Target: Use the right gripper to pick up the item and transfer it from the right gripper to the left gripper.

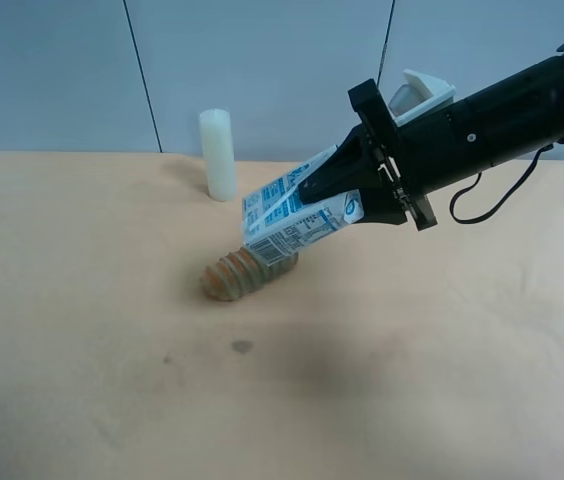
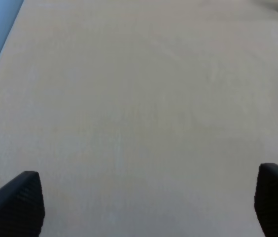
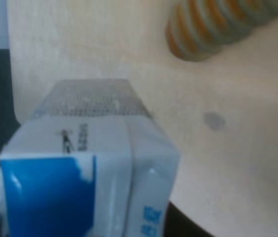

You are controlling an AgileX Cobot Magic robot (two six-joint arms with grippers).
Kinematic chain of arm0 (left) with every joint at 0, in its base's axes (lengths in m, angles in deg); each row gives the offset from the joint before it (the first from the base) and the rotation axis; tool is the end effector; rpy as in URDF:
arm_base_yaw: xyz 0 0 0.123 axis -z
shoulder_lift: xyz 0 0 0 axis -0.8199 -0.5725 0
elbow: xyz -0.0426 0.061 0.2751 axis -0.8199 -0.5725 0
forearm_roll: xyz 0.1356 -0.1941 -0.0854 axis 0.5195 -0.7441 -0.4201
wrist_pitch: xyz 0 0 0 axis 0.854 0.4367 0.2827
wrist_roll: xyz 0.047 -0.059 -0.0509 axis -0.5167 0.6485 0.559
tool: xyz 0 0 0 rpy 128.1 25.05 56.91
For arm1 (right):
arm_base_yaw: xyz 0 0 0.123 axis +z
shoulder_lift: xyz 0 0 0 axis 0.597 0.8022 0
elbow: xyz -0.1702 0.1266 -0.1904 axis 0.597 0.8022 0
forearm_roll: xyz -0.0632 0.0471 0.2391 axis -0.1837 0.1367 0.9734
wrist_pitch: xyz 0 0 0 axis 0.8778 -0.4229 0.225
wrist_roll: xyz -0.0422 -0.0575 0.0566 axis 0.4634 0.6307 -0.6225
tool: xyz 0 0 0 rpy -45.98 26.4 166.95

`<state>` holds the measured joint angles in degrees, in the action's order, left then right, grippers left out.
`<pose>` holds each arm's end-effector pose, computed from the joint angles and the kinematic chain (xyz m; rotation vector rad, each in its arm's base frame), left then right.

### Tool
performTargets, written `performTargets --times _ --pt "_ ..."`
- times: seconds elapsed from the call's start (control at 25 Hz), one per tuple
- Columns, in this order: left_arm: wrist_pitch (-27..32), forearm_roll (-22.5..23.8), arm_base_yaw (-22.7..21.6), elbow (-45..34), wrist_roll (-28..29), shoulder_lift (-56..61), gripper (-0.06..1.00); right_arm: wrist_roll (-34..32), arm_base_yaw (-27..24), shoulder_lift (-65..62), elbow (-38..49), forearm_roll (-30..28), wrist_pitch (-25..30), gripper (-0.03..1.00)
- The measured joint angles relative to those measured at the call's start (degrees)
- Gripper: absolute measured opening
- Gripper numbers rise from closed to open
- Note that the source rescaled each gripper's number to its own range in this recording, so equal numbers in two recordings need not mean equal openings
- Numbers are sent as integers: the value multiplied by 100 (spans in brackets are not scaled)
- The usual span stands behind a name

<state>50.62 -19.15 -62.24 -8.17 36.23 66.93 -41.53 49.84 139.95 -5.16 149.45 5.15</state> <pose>-0.0047 -0.0019 0.2801 -0.0708 2.0310 0.0924 0.2682 0.1374 0.2451 -0.0720 2.6136 1.4437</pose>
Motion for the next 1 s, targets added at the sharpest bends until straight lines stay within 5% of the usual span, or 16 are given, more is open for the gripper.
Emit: performTargets --times 0.64,1.0 --pt "1 -675 0 19 460 -2577 96 661 37 42 17 692 468 0" --pt "-174 -675 0 21 472 -2745 96 1092 45 515 22 864 602 0"
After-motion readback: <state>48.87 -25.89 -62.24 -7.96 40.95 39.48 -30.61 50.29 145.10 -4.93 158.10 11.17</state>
